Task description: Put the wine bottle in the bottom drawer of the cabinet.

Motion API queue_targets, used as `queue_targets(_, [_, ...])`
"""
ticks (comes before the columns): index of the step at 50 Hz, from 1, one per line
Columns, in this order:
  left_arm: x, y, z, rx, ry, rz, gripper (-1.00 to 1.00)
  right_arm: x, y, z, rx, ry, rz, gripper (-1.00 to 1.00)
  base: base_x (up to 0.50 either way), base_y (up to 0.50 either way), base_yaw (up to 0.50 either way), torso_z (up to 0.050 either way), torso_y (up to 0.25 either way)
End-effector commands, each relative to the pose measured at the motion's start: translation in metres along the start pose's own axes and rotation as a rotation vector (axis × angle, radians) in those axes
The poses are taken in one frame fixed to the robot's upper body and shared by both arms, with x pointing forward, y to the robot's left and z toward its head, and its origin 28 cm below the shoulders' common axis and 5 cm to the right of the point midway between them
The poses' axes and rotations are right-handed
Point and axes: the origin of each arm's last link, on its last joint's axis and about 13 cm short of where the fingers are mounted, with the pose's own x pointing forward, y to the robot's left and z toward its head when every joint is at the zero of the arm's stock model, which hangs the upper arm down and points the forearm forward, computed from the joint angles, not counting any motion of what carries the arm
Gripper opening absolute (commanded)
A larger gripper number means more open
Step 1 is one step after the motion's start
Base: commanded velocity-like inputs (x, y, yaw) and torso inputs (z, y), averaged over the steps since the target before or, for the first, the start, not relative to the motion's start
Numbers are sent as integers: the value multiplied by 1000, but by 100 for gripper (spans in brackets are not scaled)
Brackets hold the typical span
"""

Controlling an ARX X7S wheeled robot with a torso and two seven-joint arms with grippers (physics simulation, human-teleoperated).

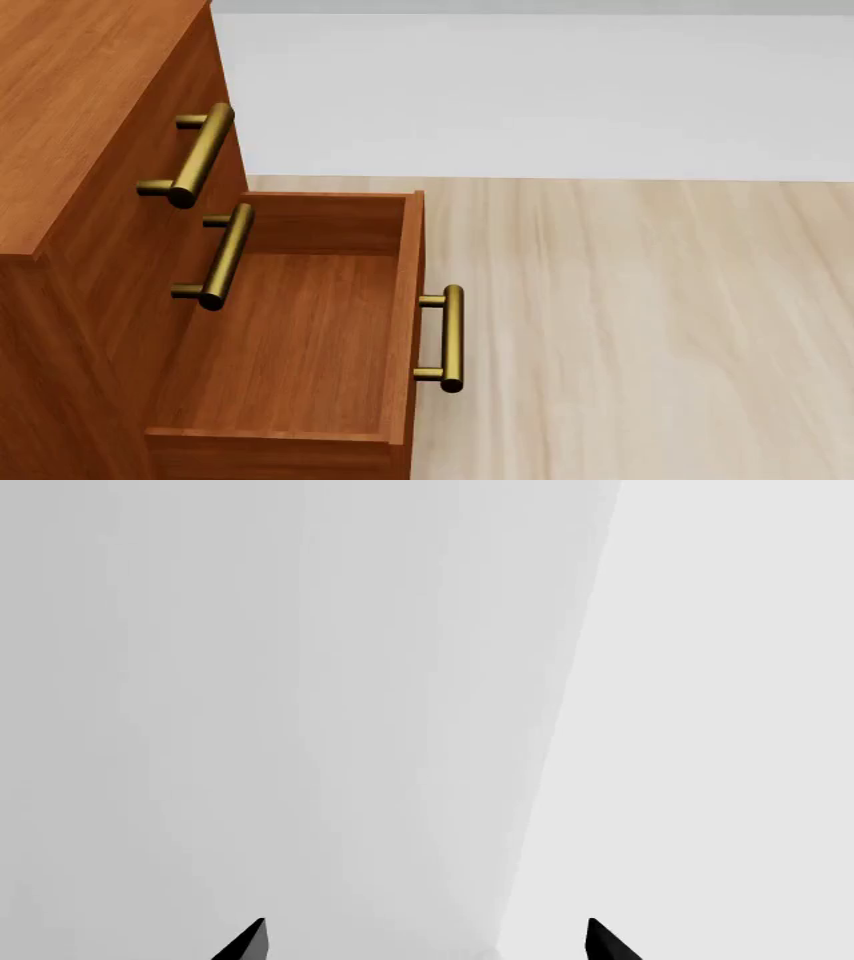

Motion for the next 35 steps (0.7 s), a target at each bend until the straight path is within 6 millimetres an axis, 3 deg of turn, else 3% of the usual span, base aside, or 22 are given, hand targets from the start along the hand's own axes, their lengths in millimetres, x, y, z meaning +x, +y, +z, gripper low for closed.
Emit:
queue_targets(1, [0, -1, 0, 0, -1, 0, 100, 8, 1, -6, -22, 21, -10, 100, 0, 0, 0, 0, 0])
queue_targets(35, [0, 0, 1, -1, 2, 0, 100, 26, 1, -18, -57, 49, -42, 100, 0, 0, 0, 0, 0])
